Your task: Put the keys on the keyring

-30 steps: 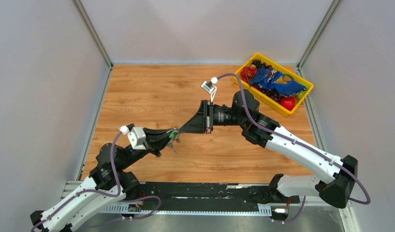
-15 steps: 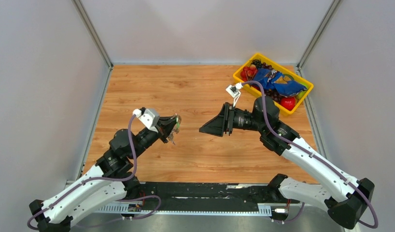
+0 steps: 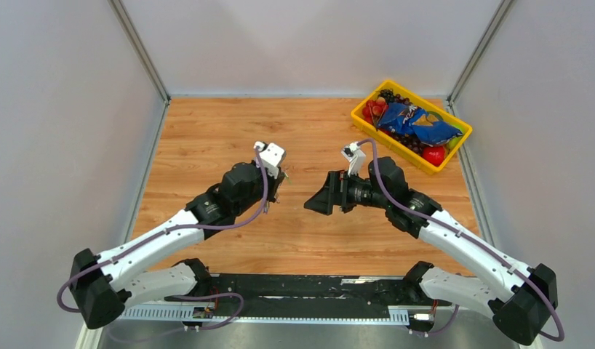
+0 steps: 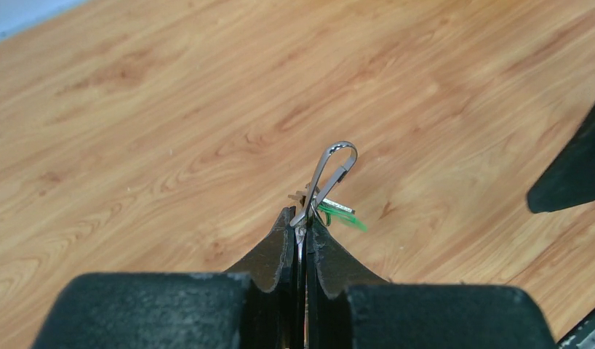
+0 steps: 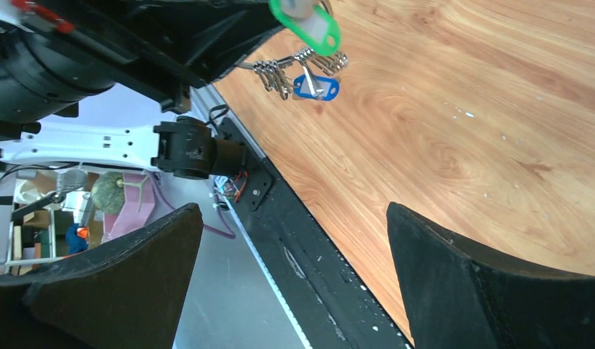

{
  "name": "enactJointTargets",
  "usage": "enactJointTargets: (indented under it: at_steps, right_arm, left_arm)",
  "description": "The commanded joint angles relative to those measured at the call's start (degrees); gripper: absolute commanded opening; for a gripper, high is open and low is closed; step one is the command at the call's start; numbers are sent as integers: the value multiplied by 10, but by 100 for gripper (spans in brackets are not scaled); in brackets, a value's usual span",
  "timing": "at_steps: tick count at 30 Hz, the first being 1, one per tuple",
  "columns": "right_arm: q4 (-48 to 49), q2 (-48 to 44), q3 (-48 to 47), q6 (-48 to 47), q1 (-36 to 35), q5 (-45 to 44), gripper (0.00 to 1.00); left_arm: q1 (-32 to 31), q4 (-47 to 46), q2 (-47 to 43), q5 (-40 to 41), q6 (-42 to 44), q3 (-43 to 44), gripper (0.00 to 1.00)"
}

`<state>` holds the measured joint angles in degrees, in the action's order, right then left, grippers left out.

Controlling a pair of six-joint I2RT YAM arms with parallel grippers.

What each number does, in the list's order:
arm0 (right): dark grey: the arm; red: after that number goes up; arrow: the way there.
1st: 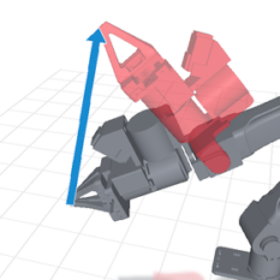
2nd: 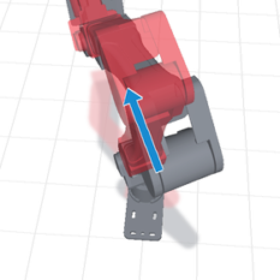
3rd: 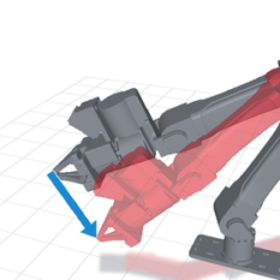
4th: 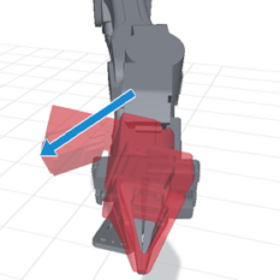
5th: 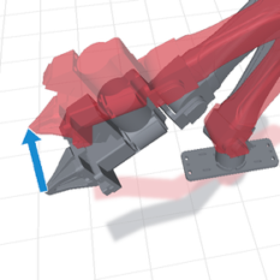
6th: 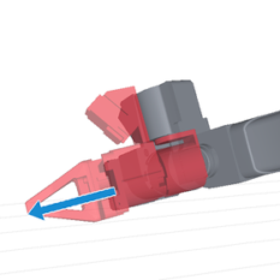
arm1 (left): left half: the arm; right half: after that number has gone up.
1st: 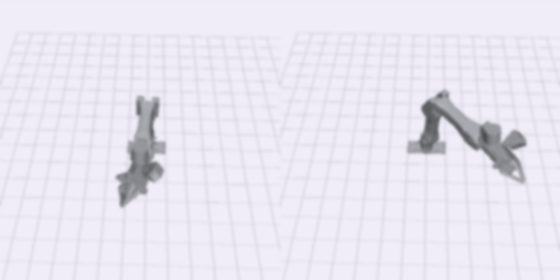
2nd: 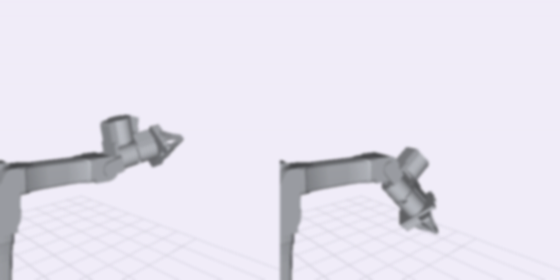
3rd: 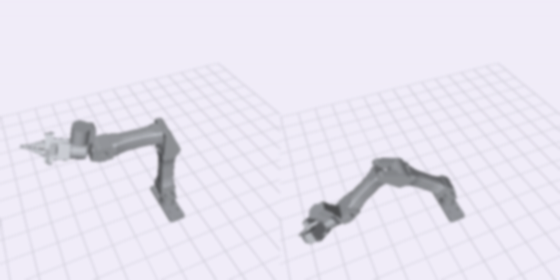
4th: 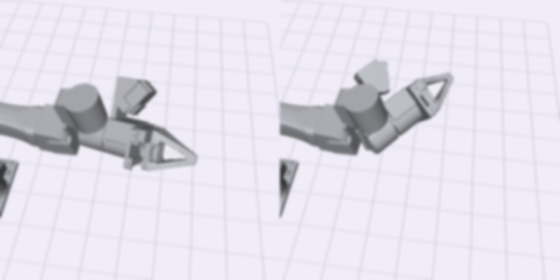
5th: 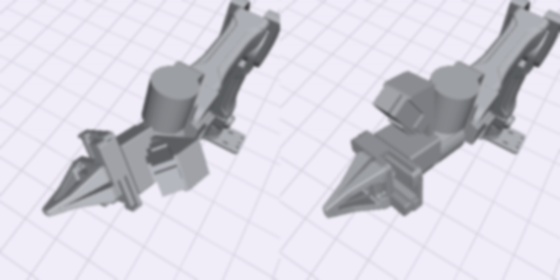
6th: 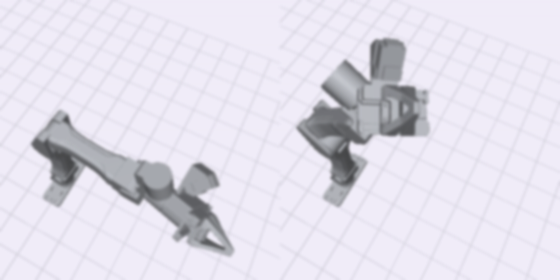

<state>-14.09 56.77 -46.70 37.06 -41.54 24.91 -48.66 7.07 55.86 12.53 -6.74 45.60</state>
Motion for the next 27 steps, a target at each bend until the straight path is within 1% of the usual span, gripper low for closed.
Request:
enactJointTargets:
  at_steps: [1,7,11,14,17,18,19,20,24,26,27]
  right_arm:
    - [1,-20,8,-24,1,-32,100]
    - [-5,-33,22,-28,2,-45,100]
    - [-19,-45,32,-27,1,-70,100]
    - [-32,-51,37,-25,7,-83,100]
    - [-50,-55,34,-29,10,-102,100]
    - [-53,-58,34,-31,11,-106,100]
    - [-54,-62,36,-34,10,-110,100]
    - [-56,-66,36,-37,11,-114,100]
    - [-63,-74,38,-48,13,-135,100]
    - [-63,-75,36,-51,16,-149,100]
    - [-64,-74,35,-52,19,-157,100]
  left_arm:
    - [2,-5,51,7,-17,16,10]
    - [2,-41,153,-17,-22,11,10]
    - [2,-63,219,-45,-28,17,11]
    - [2,-85,258,-56,-33,21,18]
    - [2,-87,302,-71,-31,40,30]
    - [2,-90,316,-74,-30,47,33]
    - [2,-92,323,-80,-27,50,36]
    - [3,-94,333,-83,-24,58,37]
    - [2,-97,336,-98,-11,77,47]
    - [2,-81,322,-100,-1,95,82]
    - [2,-77,316,-102,5,101,95]
